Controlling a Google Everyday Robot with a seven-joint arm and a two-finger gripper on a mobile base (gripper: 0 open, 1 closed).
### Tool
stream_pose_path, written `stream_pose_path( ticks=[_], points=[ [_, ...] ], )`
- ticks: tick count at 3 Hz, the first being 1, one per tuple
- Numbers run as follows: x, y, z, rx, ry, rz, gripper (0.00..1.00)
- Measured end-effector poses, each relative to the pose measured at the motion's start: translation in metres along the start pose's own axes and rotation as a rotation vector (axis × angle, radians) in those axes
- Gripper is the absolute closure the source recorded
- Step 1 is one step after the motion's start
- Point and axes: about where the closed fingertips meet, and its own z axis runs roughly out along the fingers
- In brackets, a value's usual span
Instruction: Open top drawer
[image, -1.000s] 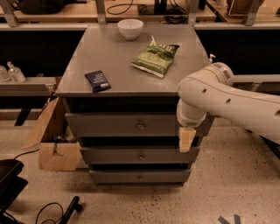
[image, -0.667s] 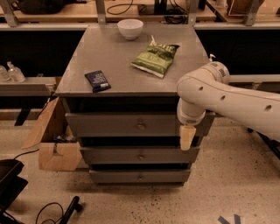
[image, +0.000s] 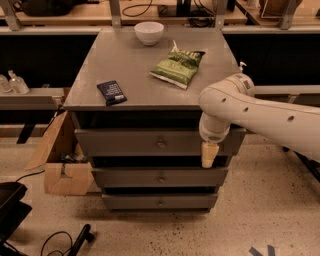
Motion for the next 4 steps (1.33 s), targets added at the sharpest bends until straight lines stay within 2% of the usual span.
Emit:
stream_pose_path(
  ticks=[1, 2, 3, 4],
  points=[
    [-0.005, 0.011, 0.011, -0.023, -0.018, 0.028, 0.39],
    [-0.006, 0.045, 0.016, -0.060, -0.027, 0.080, 0.63],
    [-0.006, 0.047, 0.013, -0.064, -0.027, 0.084, 0.86],
    [-0.006, 0.047, 0.012, -0.064, -0.027, 0.084, 1.00]
  ],
)
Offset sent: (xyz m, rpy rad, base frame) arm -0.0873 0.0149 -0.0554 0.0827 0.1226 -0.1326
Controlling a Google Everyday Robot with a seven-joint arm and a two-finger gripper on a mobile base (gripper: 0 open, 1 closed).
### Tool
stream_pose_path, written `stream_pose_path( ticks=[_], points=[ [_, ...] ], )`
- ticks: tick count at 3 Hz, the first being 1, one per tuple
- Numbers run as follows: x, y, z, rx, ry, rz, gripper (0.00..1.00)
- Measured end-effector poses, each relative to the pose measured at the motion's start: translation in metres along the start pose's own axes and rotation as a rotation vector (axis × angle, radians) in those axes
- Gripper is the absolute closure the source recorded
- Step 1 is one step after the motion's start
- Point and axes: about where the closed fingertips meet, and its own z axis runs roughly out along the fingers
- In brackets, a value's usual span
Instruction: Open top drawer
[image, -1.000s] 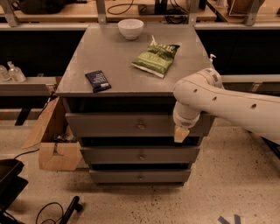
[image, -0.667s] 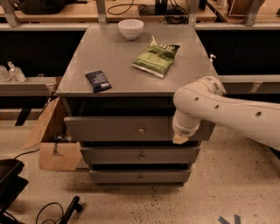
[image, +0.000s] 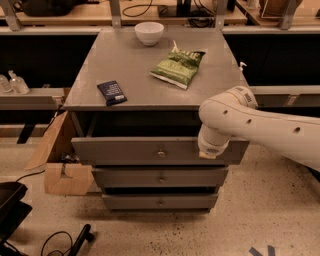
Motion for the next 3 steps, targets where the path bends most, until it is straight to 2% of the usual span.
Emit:
stream_pose_path(
  ticks=[3],
  points=[
    [-0.0008, -0.0028, -0.0119, 0.000, 0.000, 0.000, 1.00]
  ],
)
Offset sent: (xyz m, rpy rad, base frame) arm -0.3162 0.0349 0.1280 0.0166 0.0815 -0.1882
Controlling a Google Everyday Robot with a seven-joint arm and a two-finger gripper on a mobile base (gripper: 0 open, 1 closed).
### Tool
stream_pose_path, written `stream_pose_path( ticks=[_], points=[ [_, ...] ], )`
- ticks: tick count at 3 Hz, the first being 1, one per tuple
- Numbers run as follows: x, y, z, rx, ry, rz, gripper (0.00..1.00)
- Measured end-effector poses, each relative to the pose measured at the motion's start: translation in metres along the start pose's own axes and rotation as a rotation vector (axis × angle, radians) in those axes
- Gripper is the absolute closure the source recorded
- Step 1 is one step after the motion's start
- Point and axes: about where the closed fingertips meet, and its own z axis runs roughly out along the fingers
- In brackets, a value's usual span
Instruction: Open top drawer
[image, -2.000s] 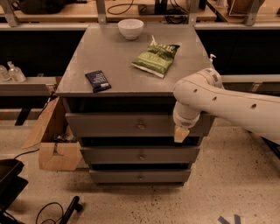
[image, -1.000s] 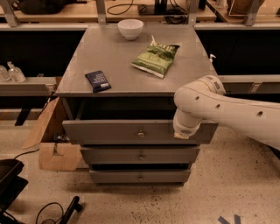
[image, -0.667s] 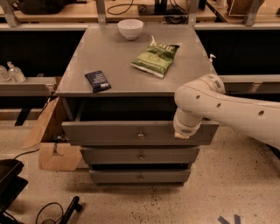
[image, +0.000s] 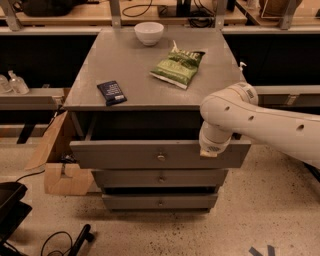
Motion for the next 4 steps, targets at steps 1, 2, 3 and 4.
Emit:
stream_pose_path(
  ticks=[1, 2, 3, 4],
  points=[
    [0.000, 0.000, -0.001, 0.000, 0.000, 0.000, 1.00],
    [0.000, -0.001, -0.004, 0.000, 0.000, 0.000, 1.00],
    [-0.002, 0.011, -0.015, 0.013, -0.027, -0.014, 1.00],
    [-0.002, 0.011, -0.015, 0.013, -0.027, -0.014, 1.00]
  ],
)
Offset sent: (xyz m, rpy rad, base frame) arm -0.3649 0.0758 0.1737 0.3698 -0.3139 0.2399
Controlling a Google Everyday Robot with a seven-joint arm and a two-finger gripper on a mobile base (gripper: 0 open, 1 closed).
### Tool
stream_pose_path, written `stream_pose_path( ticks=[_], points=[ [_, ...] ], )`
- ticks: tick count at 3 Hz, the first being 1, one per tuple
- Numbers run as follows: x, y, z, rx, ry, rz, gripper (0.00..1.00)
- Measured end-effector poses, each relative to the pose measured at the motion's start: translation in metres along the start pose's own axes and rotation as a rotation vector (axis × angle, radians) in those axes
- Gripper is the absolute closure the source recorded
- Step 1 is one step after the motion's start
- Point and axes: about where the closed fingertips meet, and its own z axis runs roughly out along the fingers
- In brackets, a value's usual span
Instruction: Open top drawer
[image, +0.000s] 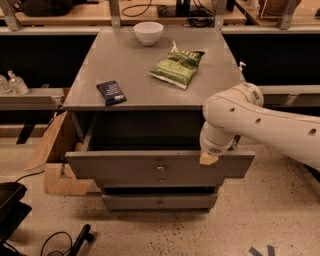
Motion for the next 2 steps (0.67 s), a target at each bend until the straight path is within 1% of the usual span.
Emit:
stream_pose_path(
  ticks=[1, 2],
  points=[
    [0.0000, 0.0004, 0.0004, -0.001, 0.001, -0.001, 0.74],
    [0.0000, 0.0004, 0.0002, -0.001, 0.001, -0.001, 0.50]
  ],
)
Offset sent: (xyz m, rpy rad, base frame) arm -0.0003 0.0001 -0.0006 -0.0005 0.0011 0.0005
